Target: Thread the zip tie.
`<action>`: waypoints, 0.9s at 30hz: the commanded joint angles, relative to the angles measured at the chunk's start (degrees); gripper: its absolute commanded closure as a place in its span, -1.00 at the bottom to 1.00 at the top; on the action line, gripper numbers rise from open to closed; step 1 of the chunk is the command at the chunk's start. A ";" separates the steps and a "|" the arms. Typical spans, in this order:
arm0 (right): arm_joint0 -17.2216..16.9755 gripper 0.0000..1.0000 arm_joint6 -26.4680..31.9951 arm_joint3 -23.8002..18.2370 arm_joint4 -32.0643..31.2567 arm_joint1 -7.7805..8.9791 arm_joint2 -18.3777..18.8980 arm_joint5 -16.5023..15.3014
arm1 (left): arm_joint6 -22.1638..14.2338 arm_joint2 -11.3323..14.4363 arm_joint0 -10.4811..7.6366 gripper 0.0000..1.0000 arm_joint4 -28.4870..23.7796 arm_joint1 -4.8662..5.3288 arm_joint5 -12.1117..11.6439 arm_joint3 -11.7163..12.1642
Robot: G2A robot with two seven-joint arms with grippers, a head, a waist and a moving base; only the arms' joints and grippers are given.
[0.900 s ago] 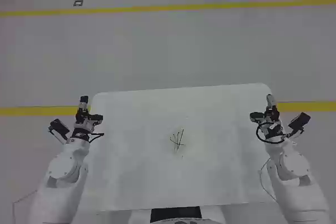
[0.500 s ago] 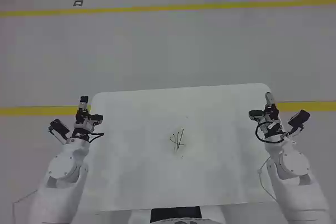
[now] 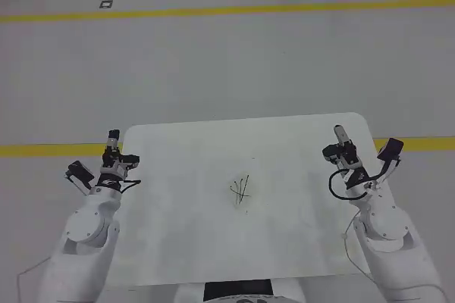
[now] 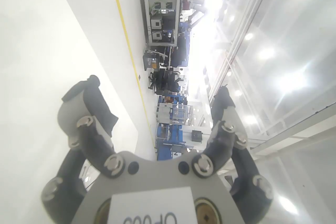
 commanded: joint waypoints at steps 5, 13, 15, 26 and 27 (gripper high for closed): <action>1.71 -1.00 2.61 -1.06 -4.47 0.26 -0.09 0.16 | 0.00 0.00 0.00 -1.00 0.00 0.00 0.00 0.00; 8.96 -1.00 15.20 -1.25 -14.70 0.75 -4.81 6.04 | 0.00 0.00 0.00 -1.00 0.00 0.00 0.00 0.00; 9.94 -1.00 17.01 -1.31 -18.48 0.83 -6.43 9.02 | 0.00 0.00 0.00 -1.00 0.00 0.00 0.00 0.00; 10.80 -1.00 20.16 -0.62 -23.82 0.89 -9.51 11.81 | 0.00 0.00 0.00 -1.00 0.00 0.00 0.00 0.00; 10.80 -1.00 20.16 -0.62 -23.82 0.89 -9.51 11.81 | 0.00 0.00 0.00 -1.00 0.00 0.00 0.00 0.00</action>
